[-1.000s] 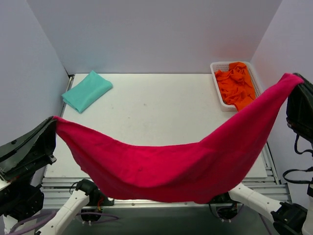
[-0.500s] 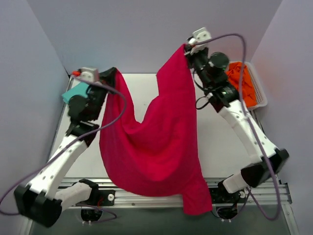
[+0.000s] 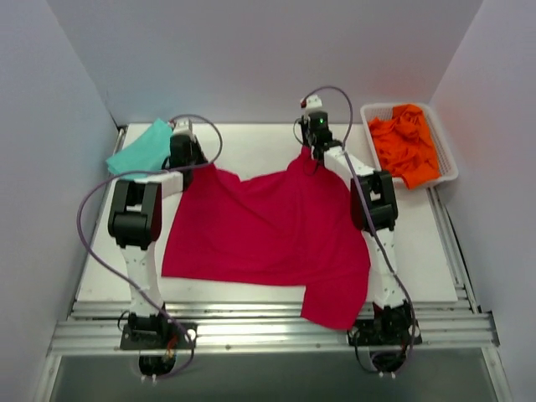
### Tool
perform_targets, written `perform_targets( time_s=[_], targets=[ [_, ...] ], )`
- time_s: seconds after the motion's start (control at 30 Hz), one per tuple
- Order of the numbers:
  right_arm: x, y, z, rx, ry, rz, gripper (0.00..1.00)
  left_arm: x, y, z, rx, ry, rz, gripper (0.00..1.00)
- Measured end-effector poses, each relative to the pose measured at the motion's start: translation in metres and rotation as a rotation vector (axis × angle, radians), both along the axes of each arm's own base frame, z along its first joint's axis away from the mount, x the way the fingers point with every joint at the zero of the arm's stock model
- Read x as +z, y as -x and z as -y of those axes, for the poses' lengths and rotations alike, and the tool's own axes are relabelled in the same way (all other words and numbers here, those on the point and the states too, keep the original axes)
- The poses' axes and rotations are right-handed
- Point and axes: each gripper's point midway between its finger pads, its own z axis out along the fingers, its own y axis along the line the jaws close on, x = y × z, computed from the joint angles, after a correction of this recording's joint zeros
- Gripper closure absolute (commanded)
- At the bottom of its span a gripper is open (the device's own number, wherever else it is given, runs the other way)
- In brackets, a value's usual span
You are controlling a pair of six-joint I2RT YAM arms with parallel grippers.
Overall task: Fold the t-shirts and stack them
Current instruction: Flatten out the tshirt
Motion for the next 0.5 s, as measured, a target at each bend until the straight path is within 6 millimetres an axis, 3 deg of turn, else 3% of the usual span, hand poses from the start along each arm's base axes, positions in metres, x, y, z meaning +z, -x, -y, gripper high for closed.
perform_targets(
  time_s=[0.13, 0.27, 0.37, 0.5],
  targets=[
    [-0.007, -0.025, 0.0, -0.054, 0.004, 0.032, 1.0, 0.034, -0.031, 0.003, 0.018, 0.036, 0.062, 0.98],
    [0.018, -0.046, 0.01, -0.163, 0.004, 0.12, 1.0, 0.068, -0.05, 0.0, 0.054, 0.064, 0.122, 0.98],
    [0.036, -0.055, 0.024, -0.263, 0.003, 0.176, 1.0, 0.068, -0.054, -0.011, 0.112, 0.074, 0.113, 0.98],
    [0.033, -0.055, 0.042, -0.371, 0.03, 0.194, 0.98, 0.045, -0.059, -0.032, 0.208, 0.061, 0.034, 0.98]
  ],
)
